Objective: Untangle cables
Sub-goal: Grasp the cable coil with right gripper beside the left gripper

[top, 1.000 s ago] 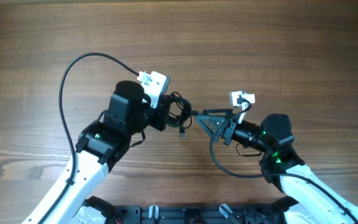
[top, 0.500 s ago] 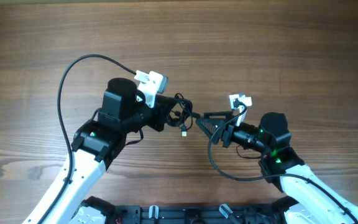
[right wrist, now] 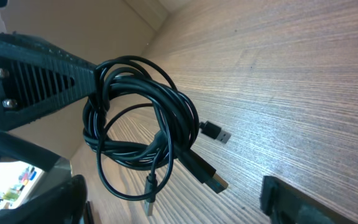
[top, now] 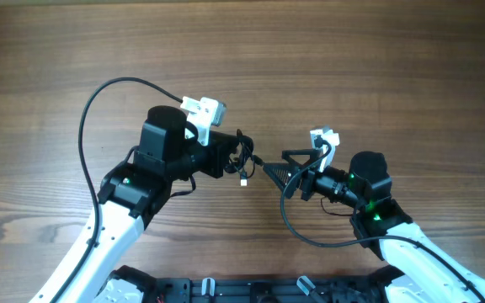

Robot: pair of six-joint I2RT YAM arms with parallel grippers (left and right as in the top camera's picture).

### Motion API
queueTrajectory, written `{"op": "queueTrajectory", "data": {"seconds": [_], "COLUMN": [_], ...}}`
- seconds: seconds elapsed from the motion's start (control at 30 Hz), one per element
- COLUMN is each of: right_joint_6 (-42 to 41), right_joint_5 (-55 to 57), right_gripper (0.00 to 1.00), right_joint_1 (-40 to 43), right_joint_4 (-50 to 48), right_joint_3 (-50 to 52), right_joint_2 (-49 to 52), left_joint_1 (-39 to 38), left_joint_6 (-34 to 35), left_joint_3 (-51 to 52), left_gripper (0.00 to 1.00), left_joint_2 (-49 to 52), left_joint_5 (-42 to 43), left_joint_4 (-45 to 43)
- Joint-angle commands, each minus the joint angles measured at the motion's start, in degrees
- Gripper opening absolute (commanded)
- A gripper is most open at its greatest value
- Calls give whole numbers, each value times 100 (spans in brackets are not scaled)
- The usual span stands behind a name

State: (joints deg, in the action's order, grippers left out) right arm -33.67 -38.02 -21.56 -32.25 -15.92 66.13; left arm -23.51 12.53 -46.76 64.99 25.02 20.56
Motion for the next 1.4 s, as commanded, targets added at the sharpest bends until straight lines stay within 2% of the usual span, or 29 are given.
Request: {"op": "queueTrajectory", "data": {"seconds": [0.0,0.07,0.2,0.3,0.43,0.5,0.53,0.63,0.7,0.73,0.8,0.9,1.0,1.03,1.13,1.2,1.27,1.37], "right_joint_6": [68,66,-275,0,374,374,369,348,254,72,-144,-479,-553,-557,-710,-743,-748,-975], "right_joint_5": [-39,22,114,-79,-450,-621,-667,-841,-1014,-1008,-1005,-1005,-984,-986,-988,-1084,-1272,-1351], "right_gripper": [96,99,98,98,80,74,64,27,9,5,4,4,4,4,4,4,4,5], "right_joint_1": [-24,-24,-24,-24,-24,-24,-24,-24,-24,-24,-22,-22,15,44,101,96,96,96], "right_joint_4": [-24,-61,-350,-616,-623,-601,-610,-660,-710,-713,-721,-719,-715,-715,-717,-713,-713,-719], "right_joint_3": [-101,-101,-101,-101,-101,-101,-101,-101,-101,-101,-101,-101,-101,-101,-101,-101,-101,-101], "right_joint_2": [44,44,44,44,44,48,52,52,52,52,52,52,52,52,52,52,52,52], "left_joint_1": [17,17,15,15,17,15,15,15,15,15,15,17,17,17,17,15,15,15], "left_joint_6": [214,210,66,-122,-181,-175,-155,-155,-157,-157,-157,-157,-188,-249,-1025,-1198,-1331,-1388], "left_joint_3": [-17,-17,-17,-17,-17,-17,-17,-17,-17,-17,-17,-17,-17,-17,-17,-17,-17,-17], "left_gripper": [4,4,4,4,4,4,4,4,4,4,8,25,57,57,51,49,36,24], "left_joint_2": [37,26,26,26,26,26,26,28,28,28,33,33,33,33,33,37,39,39], "left_joint_5": [293,584,1510,2046,2409,2802,2859,2855,2841,2782,2500,1904,1226,1067,981,986,986,986], "left_joint_4": [-57,-63,-61,-76,-225,-570,-671,-682,-684,-682,-638,-452,-175,-92,289,334,334,380]}}
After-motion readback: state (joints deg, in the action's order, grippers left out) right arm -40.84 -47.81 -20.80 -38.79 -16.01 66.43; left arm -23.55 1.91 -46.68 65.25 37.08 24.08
